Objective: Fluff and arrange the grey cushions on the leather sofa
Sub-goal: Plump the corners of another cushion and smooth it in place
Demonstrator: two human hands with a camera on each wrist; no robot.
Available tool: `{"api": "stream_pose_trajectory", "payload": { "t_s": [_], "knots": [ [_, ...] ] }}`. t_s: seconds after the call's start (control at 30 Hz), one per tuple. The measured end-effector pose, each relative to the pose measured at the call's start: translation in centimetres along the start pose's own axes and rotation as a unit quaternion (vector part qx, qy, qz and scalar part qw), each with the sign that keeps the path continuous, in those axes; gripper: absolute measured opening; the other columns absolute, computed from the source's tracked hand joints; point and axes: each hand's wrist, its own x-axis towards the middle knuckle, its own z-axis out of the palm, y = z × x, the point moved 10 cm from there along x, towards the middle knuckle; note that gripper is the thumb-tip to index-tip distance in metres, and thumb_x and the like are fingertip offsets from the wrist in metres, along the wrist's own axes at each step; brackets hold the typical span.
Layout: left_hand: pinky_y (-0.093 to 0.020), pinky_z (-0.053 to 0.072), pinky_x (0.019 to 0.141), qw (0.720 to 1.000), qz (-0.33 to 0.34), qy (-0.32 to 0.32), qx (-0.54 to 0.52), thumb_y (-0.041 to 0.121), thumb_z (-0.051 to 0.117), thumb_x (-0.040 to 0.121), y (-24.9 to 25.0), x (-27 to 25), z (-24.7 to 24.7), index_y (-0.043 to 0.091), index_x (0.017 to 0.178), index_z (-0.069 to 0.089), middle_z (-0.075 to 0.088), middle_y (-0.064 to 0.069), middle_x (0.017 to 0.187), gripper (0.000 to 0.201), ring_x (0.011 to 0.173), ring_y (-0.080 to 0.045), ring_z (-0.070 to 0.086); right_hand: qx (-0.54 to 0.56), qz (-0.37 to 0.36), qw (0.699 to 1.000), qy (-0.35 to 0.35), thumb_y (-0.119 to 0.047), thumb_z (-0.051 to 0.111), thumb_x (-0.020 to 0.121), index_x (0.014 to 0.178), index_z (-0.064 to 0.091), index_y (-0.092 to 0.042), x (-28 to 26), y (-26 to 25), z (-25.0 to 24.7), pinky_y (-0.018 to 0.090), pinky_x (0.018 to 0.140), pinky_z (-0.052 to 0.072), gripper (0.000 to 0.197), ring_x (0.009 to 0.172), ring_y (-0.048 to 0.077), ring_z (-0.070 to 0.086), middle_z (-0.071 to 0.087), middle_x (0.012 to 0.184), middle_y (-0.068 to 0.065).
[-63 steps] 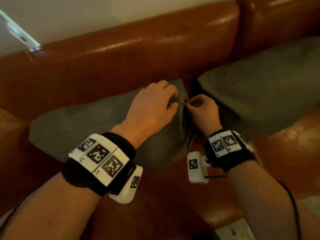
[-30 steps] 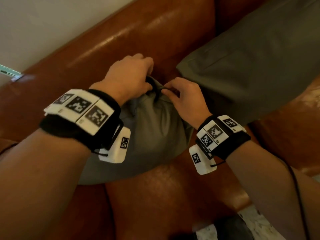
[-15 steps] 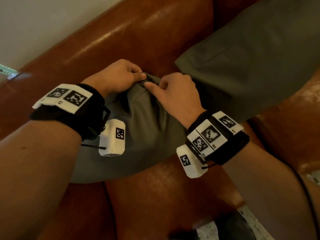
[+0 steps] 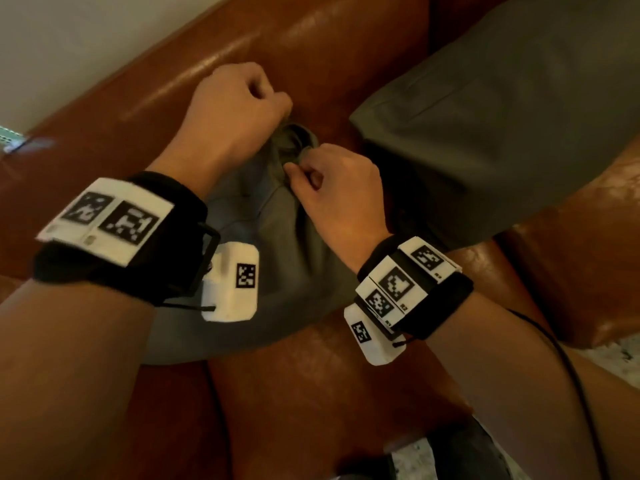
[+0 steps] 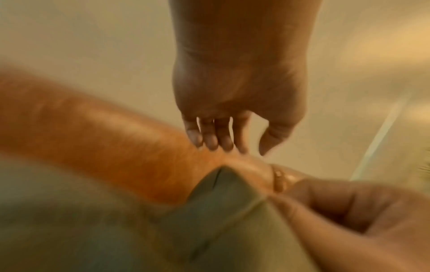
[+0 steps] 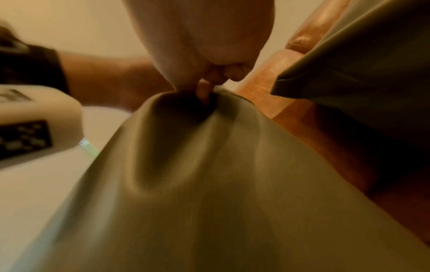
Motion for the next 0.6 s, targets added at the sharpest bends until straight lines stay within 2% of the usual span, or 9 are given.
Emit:
{"api": "stream_pose_trajectory", "payload": {
  "t_s": [0.13, 0.23, 0.3, 0.37, 0.4, 0.43, 0.47, 0.5, 0.6],
  "knots": [
    [-0.026, 0.038, 0.056, 0.98, 0.039, -0.115, 0.157, 0.047, 0.063, 0.086, 1.1, -0.9, 2.0, 0.016, 0.076, 0.071, 0.064, 0.001, 0.075, 0.034, 0.069, -0.011, 0.054, 0.035, -0.012, 0.998, 0.049, -0.024, 0.069, 0.087, 0.071, 0.069, -0.011, -0.8, 0.4, -0.2, 0.023, 0.056, 0.039, 0.021, 0.058, 0.013, 0.054, 0.06, 0.066, 0.001],
    [-0.027, 0.038, 0.052, 0.972, 0.039, -0.165, 0.162, 0.034, 0.065, 0.088, 1.0, -0.9, 3.0, 0.014, 0.07, 0.071, 0.066, -0.006, 0.073, 0.027, 0.067, -0.014, 0.058, 0.067, -0.011, 0.997, 0.023, -0.026, 0.068, 0.089, 0.075, 0.07, -0.01, -1.0, 0.6, 0.6, 0.025, 0.059, 0.043, 0.021, 0.061, 0.012, 0.055, 0.061, 0.069, 0.001],
    [-0.036, 0.045, 0.06, 0.974, 0.053, -0.153, 0.159, 0.024, 0.062, 0.087, 1.3, -0.9, 3.0, 0.005, 0.07, 0.069, 0.065, -0.019, 0.08, 0.027, 0.072, -0.028, 0.06, 0.102, 0.004, 0.995, -0.012, -0.026, 0.064, 0.092, 0.078, 0.07, -0.01, -0.9, 1.0, 1.0, 0.025, 0.063, 0.045, 0.022, 0.065, 0.011, 0.056, 0.062, 0.073, 0.0],
    [-0.039, 0.047, 0.079, 0.982, 0.06, -0.127, 0.129, 0.02, 0.06, 0.088, 1.3, -0.9, 2.7, -0.005, 0.077, 0.067, 0.059, -0.022, 0.087, 0.029, 0.069, -0.022, 0.054, 0.157, 0.044, 0.987, -0.011, -0.023, 0.061, 0.094, 0.087, 0.068, -0.011, -0.7, 2.2, 0.3, 0.023, 0.067, 0.046, 0.016, 0.072, 0.01, 0.058, 0.063, 0.08, 0.0],
    [-0.034, 0.045, 0.088, 0.985, 0.062, -0.117, 0.107, 0.02, 0.06, 0.09, 1.1, -0.9, 2.5, -0.007, 0.08, 0.067, 0.056, -0.018, 0.087, 0.029, 0.066, -0.015, 0.05, 0.175, 0.069, 0.982, -0.003, -0.022, 0.06, 0.094, 0.093, 0.066, -0.013, -0.6, 3.1, -0.1, 0.021, 0.07, 0.046, 0.01, 0.076, 0.01, 0.058, 0.063, 0.085, 0.0],
    [-0.02, 0.044, 0.089, 0.988, 0.062, -0.109, 0.088, 0.019, 0.06, 0.091, 0.7, -0.9, 2.3, -0.006, 0.081, 0.066, 0.054, -0.014, 0.089, 0.028, 0.066, -0.012, 0.047, 0.176, 0.092, 0.98, 0.001, -0.022, 0.061, 0.093, 0.098, 0.064, -0.015, -0.4, 4.1, -0.4, 0.02, 0.071, 0.046, 0.009, 0.078, 0.009, 0.057, 0.062, 0.089, 0.001],
    [-0.005, 0.041, 0.076, 0.991, 0.061, -0.099, 0.071, 0.019, 0.06, 0.092, 0.4, -1.1, 2.1, -0.003, 0.081, 0.067, 0.052, -0.01, 0.093, 0.025, 0.068, -0.01, 0.046, 0.167, 0.108, 0.98, -0.007, -0.024, 0.062, 0.092, 0.103, 0.063, -0.017, -0.3, 4.9, -0.3, 0.019, 0.071, 0.046, 0.013, 0.079, 0.009, 0.057, 0.061, 0.092, 0.002],
    [-0.001, 0.037, 0.066, 0.993, 0.064, -0.087, 0.057, 0.02, 0.06, 0.092, 0.1, -1.3, 1.9, 0.001, 0.082, 0.066, 0.049, -0.006, 0.098, 0.022, 0.074, -0.009, 0.045, 0.16, 0.122, 0.979, -0.03, -0.027, 0.064, 0.091, 0.105, 0.064, -0.017, -0.1, 5.6, 0.1, 0.019, 0.072, 0.047, 0.016, 0.081, 0.008, 0.057, 0.062, 0.094, 0.002],
    [-0.011, 0.037, 0.076, 0.996, 0.062, -0.064, 0.012, 0.022, 0.059, 0.093, -1.3, -2.0, 2.1, 0.007, 0.085, 0.063, 0.042, 0.002, 0.099, 0.018, 0.093, -0.017, 0.045, 0.184, 0.178, 0.962, -0.09, -0.029, 0.066, 0.091, 0.099, 0.068, -0.016, 0.2, 6.8, 1.9, 0.012, 0.071, 0.046, 0.015, 0.081, 0.002, 0.059, 0.066, 0.092, -0.002]
  ]
}}
